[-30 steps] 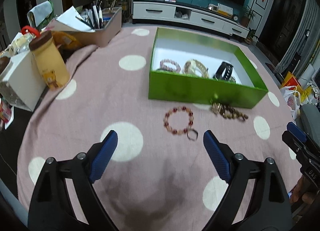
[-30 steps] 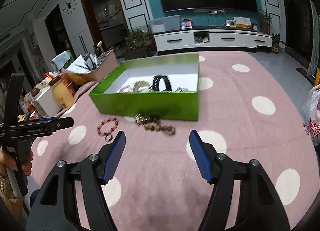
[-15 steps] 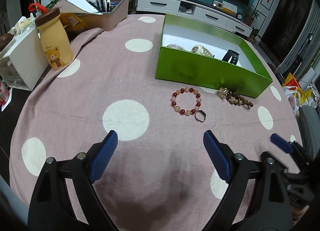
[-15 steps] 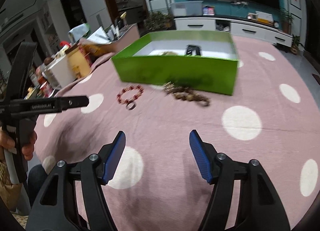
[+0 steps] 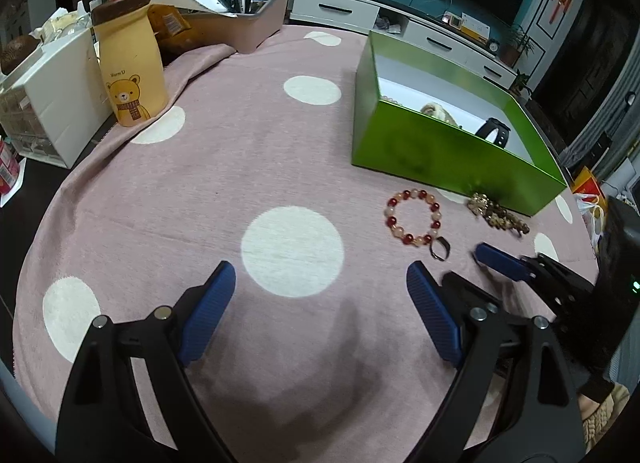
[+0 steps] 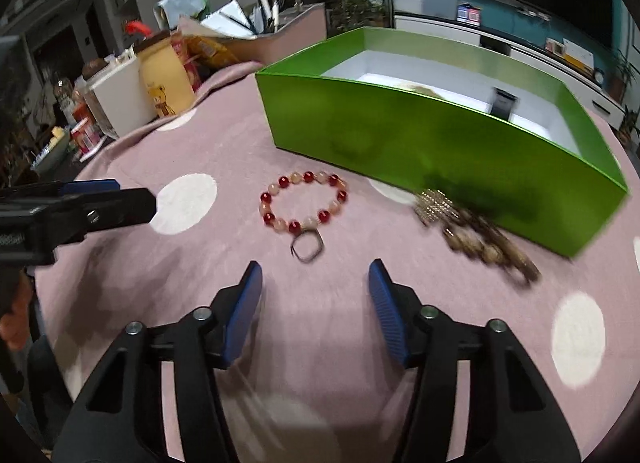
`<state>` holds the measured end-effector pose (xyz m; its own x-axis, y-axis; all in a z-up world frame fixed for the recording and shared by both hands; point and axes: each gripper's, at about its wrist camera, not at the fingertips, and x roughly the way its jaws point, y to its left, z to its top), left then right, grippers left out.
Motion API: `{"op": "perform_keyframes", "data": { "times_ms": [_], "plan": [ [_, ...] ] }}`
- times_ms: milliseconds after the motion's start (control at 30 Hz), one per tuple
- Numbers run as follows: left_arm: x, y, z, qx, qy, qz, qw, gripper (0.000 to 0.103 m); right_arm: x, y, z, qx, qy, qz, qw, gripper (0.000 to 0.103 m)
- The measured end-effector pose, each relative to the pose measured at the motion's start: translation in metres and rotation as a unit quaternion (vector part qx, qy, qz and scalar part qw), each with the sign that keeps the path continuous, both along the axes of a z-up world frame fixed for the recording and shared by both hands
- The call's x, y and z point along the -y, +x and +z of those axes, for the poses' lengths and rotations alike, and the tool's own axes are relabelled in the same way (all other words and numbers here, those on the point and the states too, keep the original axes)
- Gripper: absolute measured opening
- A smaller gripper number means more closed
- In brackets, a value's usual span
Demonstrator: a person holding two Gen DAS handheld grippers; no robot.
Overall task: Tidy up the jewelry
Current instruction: 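Grasp the red-and-white bead bracelet with the left tool while the right tool grasps the small dark ring, then carry the bead bracelet and dark ring up over the green box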
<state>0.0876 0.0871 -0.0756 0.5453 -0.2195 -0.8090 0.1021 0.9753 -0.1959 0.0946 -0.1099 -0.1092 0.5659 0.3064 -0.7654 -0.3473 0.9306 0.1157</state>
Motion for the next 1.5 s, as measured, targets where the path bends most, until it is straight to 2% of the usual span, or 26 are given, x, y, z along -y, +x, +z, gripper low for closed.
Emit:
{"op": "perform_keyframes", "data": {
  "times_ms": [133,200,333,467,633,767,867,967,1067,1133,1167,1233,1333,1500],
  "plan": [
    [-0.001,0.007,-0.002,0.0,-0.002,-0.002,1.0,0.089,-0.01,0.011,0.0,0.006,-0.031,0.004,0.999,0.042],
    [0.002,0.012,-0.003,0.001,-0.002,-0.008,1.0,0.089,-0.012,0.012,0.001,0.011,-0.047,0.011,0.999,0.019],
    [0.016,0.024,-0.006,0.0,0.002,-0.023,0.9997,0.088,0.001,0.01,0.001,0.005,-0.032,-0.002,0.999,0.019],
    [0.038,0.035,-0.008,0.001,0.014,-0.049,0.9987,0.085,0.034,-0.005,0.007,0.002,0.016,-0.039,0.999,0.019],
    [0.071,0.051,-0.018,0.003,0.044,-0.076,0.9961,0.069,0.061,-0.028,0.018,0.016,0.038,-0.071,0.997,0.019],
    [0.085,0.058,-0.024,0.004,0.068,-0.081,0.9944,0.064,0.077,-0.042,0.028,0.03,0.047,-0.086,0.995,0.019],
    [0.088,0.062,-0.032,-0.008,0.079,-0.079,0.9937,0.055,0.085,-0.046,0.033,0.038,0.056,-0.093,0.993,0.019],
    [0.094,0.059,-0.034,0.006,0.101,-0.084,0.9913,0.054,0.09,-0.047,0.035,0.043,0.063,-0.098,0.992,0.019],
    [0.094,0.058,-0.033,0.003,0.1,-0.088,0.9911,0.046,0.094,-0.049,0.035,0.045,0.065,-0.101,0.992,0.019],
    [0.095,0.057,-0.031,0.003,0.098,-0.095,0.9906,0.03,0.095,-0.051,0.035,0.045,0.067,-0.103,0.991,0.019],
    [0.096,0.056,-0.031,0.002,0.098,-0.097,0.9905,0.027,0.097,-0.052,0.035,0.045,0.068,-0.105,0.991,0.019],
    [0.097,0.055,-0.031,0.0,0.094,-0.098,0.9907,0.013,0.099,-0.056,0.035,0.046,0.07,-0.109,0.991,0.019],
    [0.097,0.054,-0.03,-0.006,0.084,-0.094,0.992,0.007,0.103,-0.059,0.036,0.046,0.069,-0.113,0.99,0.019],
    [0.095,0.049,-0.028,-0.013,0.066,-0.09,0.9937,0.007,0.107,-0.062,0.036,0.047,0.071,-0.121,0.989,0.019]
  ]
}}
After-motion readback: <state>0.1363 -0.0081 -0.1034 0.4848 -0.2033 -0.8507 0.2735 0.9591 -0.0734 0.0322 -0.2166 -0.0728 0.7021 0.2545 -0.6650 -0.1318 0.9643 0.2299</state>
